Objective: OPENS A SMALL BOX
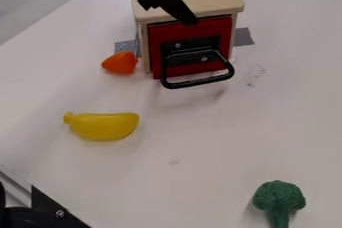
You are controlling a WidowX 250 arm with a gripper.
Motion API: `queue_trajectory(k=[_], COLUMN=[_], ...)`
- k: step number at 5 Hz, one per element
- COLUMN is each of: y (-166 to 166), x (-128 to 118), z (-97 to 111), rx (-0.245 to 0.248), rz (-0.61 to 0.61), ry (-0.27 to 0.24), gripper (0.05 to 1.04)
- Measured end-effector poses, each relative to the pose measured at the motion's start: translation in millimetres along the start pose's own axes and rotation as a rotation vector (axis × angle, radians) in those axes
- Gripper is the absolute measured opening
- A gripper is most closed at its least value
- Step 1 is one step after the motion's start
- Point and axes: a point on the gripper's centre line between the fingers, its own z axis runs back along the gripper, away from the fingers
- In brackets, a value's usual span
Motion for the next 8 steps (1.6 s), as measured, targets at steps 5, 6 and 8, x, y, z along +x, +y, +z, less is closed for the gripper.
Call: queue_trajectory(k=[5,6,8], y=[22,30,26], x=[26,39,72], z=[-88,-110,-114], rx=[0.084,0.138,0.064], rz=[-0.053,-0.032,0.250], ry=[-0.260,-0.286,-0.351], gripper=[1.000,1.000,1.000])
